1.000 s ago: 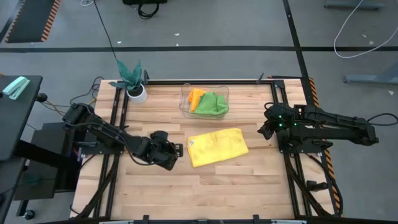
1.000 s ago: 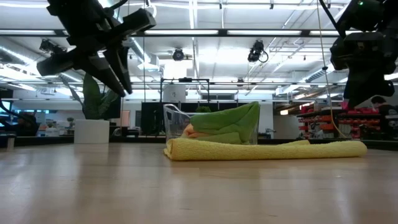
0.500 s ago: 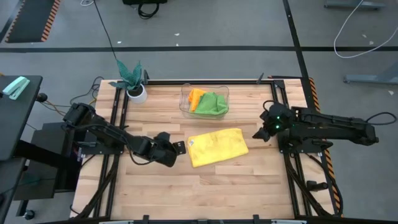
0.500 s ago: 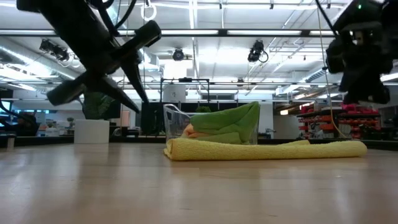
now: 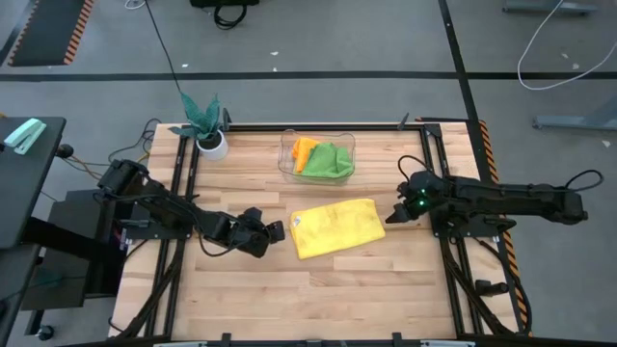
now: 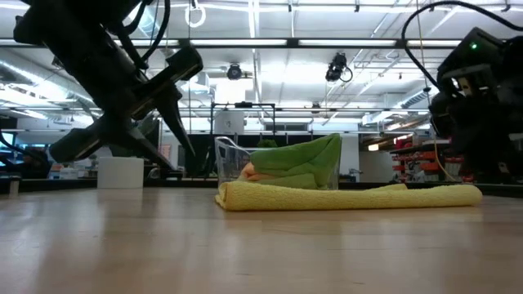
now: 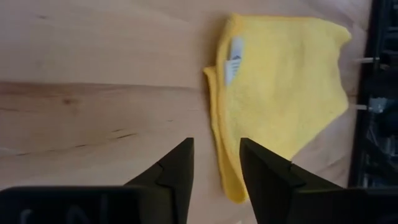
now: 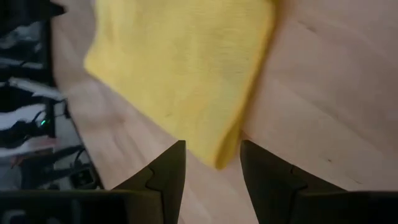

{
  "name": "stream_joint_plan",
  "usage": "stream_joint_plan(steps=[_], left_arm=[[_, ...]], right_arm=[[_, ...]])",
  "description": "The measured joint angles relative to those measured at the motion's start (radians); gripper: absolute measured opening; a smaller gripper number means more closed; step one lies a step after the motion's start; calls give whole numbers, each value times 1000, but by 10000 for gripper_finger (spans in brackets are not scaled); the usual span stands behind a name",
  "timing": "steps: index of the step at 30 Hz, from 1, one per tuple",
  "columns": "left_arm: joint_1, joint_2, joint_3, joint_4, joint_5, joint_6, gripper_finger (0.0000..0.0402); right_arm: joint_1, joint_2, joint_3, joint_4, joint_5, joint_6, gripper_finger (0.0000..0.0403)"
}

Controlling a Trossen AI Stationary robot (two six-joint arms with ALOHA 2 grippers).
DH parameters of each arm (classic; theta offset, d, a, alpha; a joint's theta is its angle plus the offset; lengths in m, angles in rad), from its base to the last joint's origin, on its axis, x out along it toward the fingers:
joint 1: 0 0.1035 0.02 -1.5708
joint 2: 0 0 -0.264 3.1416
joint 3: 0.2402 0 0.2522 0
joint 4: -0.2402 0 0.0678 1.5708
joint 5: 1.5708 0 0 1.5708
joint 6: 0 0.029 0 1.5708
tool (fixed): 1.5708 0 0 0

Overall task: Fold microfiber towels
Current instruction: Fold the yellow microfiber cloth

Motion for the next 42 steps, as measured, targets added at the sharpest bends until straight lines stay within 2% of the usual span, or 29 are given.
stream_joint_plan(steps=[5,15,26,42], left_arm=[[5,4,-3,2,14,-4,161],[70,4,-3,2,111,35,187],[113,4,-3,19,175,87,191],[113,5,-2,56,176,141,191]], right_arm=[[-26,47,0,-3,25,38,160],[-60,168,0,66,27,84,160],[-60,351,0,240,26,114,160],[-60,533,4,420,12,172,160]])
